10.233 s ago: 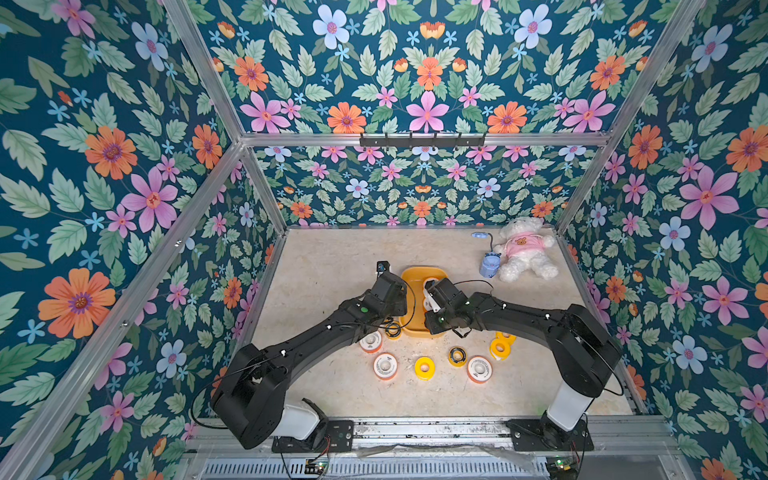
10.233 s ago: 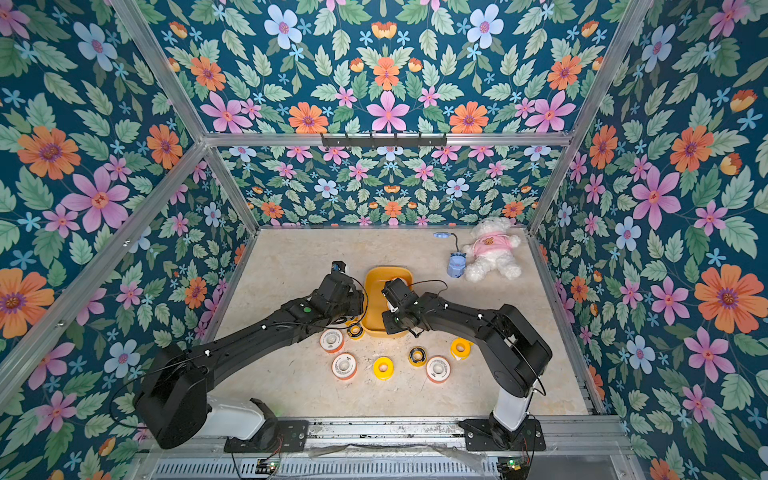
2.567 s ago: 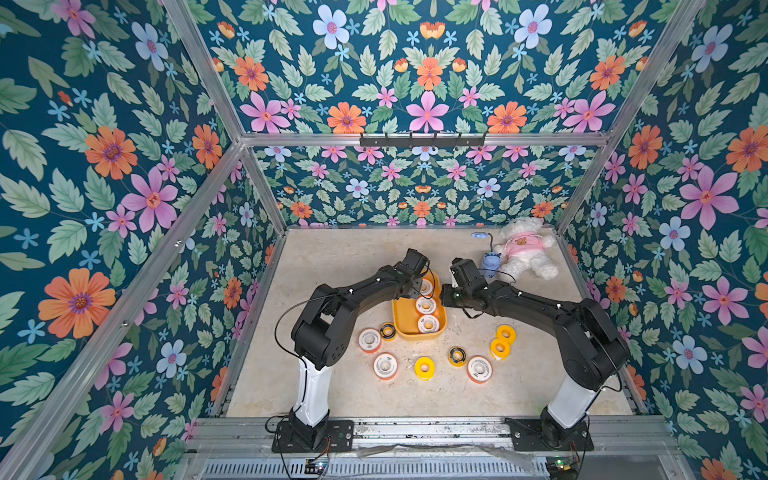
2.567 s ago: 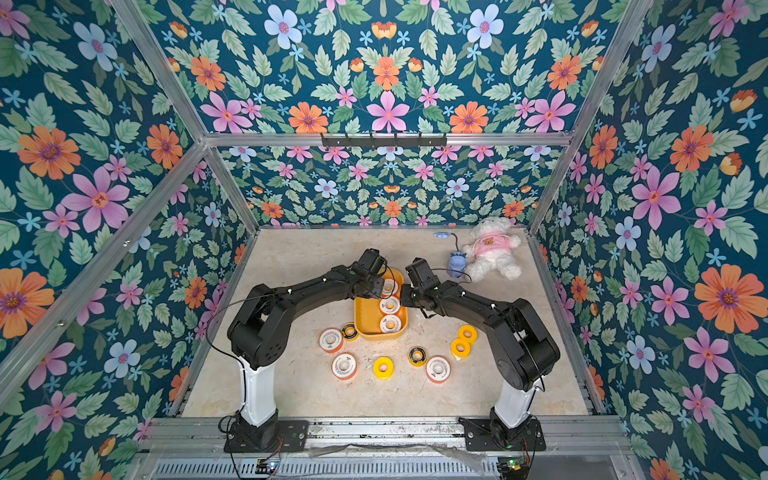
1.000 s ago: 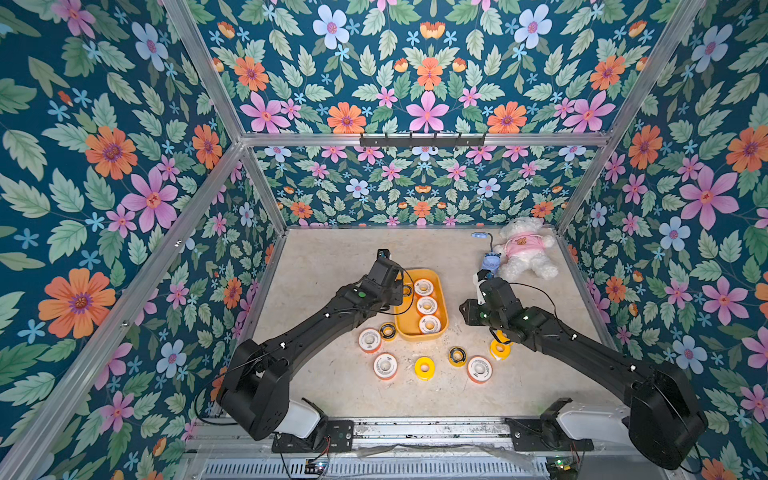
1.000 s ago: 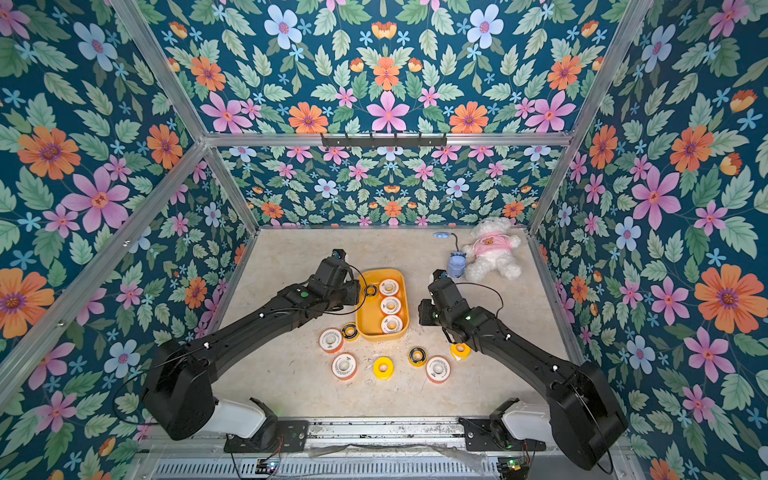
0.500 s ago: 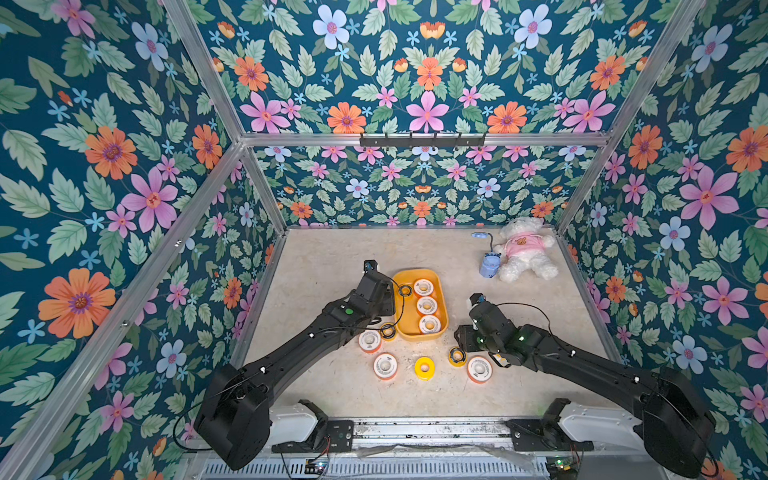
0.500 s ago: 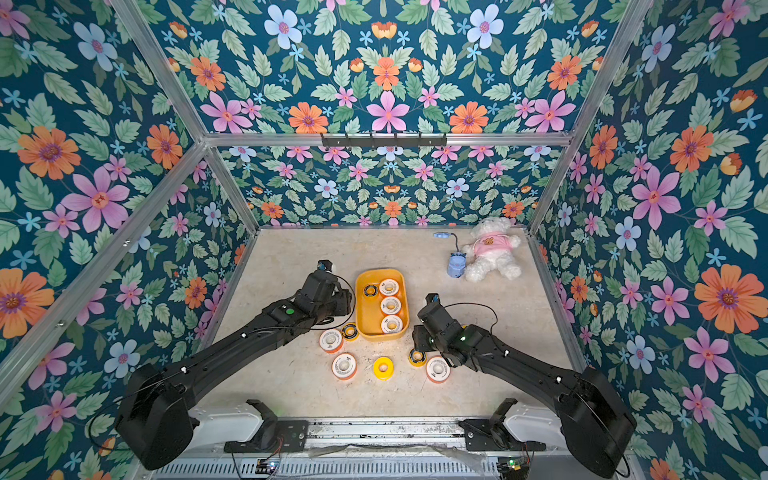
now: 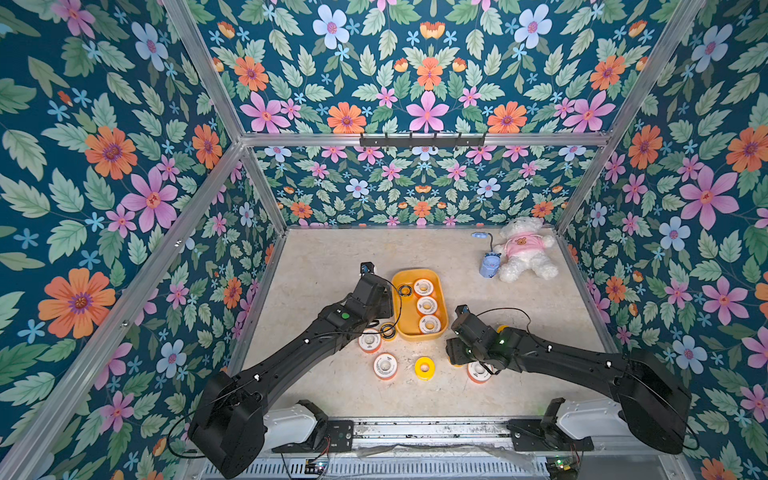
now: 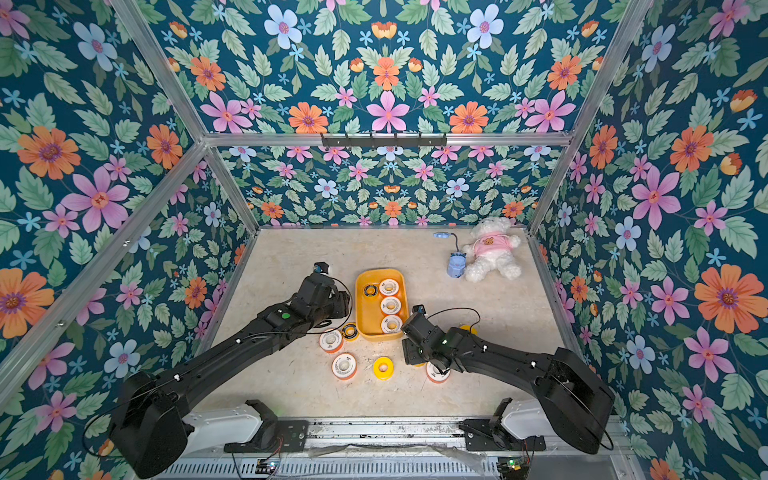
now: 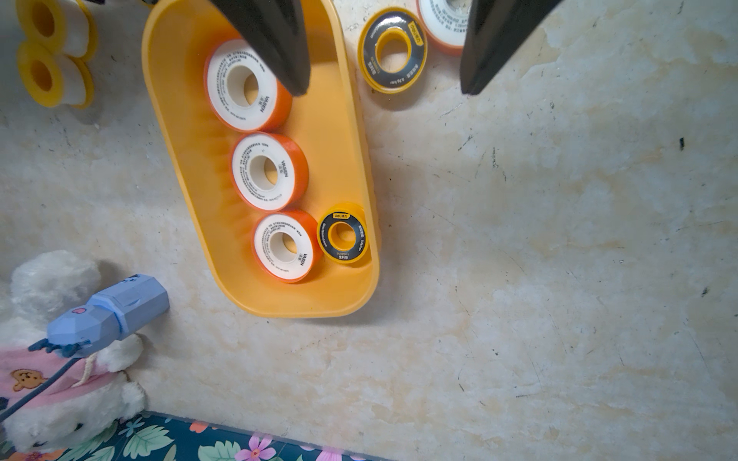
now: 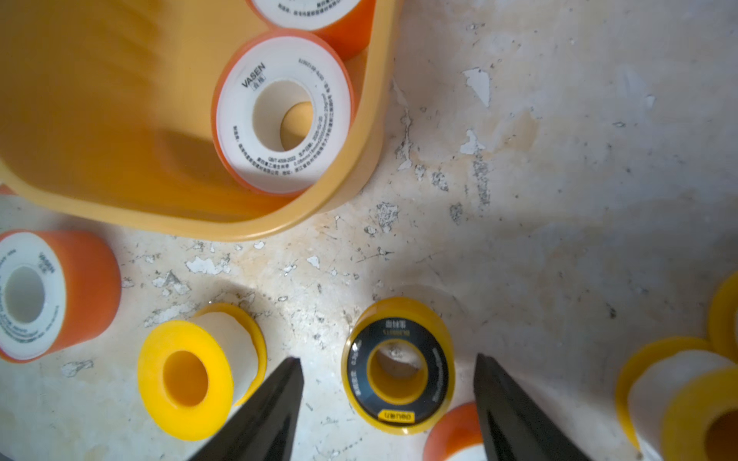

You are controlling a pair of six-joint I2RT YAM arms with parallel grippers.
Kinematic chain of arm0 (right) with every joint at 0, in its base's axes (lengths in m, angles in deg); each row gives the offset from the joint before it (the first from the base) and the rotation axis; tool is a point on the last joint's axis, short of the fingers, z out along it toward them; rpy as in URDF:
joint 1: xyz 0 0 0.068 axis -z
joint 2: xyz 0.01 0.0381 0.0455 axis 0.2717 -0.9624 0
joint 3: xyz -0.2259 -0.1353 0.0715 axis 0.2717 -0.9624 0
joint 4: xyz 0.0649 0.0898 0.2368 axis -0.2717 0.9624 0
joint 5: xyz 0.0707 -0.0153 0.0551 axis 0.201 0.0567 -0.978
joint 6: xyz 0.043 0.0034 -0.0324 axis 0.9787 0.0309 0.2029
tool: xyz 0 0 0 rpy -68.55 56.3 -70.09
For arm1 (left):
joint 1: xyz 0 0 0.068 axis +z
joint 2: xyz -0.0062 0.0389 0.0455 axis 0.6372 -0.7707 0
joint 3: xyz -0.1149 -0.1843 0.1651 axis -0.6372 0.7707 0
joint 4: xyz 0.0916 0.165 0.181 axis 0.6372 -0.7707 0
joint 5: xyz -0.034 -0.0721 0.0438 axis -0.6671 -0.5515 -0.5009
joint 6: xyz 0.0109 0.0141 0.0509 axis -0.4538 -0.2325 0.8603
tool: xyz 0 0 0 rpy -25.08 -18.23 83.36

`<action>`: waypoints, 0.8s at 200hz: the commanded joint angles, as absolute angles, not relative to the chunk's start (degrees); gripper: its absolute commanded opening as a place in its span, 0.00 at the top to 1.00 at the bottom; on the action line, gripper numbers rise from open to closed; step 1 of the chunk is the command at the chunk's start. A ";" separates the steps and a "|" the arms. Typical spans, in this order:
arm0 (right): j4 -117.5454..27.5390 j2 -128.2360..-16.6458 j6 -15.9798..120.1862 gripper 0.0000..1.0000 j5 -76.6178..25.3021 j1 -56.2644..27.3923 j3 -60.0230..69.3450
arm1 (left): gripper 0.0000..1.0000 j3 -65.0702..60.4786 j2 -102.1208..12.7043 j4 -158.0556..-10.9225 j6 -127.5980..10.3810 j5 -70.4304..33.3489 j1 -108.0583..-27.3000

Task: Put the sealing tape into the storage box
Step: Pick up the sealing tape at the center of the board.

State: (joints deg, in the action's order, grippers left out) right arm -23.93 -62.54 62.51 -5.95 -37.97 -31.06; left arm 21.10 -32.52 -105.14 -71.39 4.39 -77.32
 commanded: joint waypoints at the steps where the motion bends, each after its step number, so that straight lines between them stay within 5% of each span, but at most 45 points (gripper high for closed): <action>1: -22.27 -64.33 61.96 0.28 -4.74 -38.40 -30.26 | 0.34 21.15 -32.38 -104.73 -71.85 5.38 -77.28; 160: -23.75 -70.49 62.68 0.40 -5.31 -39.08 -29.99 | 0.34 21.40 -32.82 -104.98 -71.96 6.10 -77.28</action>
State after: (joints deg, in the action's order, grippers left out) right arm -23.67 -69.79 62.20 -5.47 -39.04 -30.03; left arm 21.51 -32.94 -105.34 -71.41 5.28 -77.29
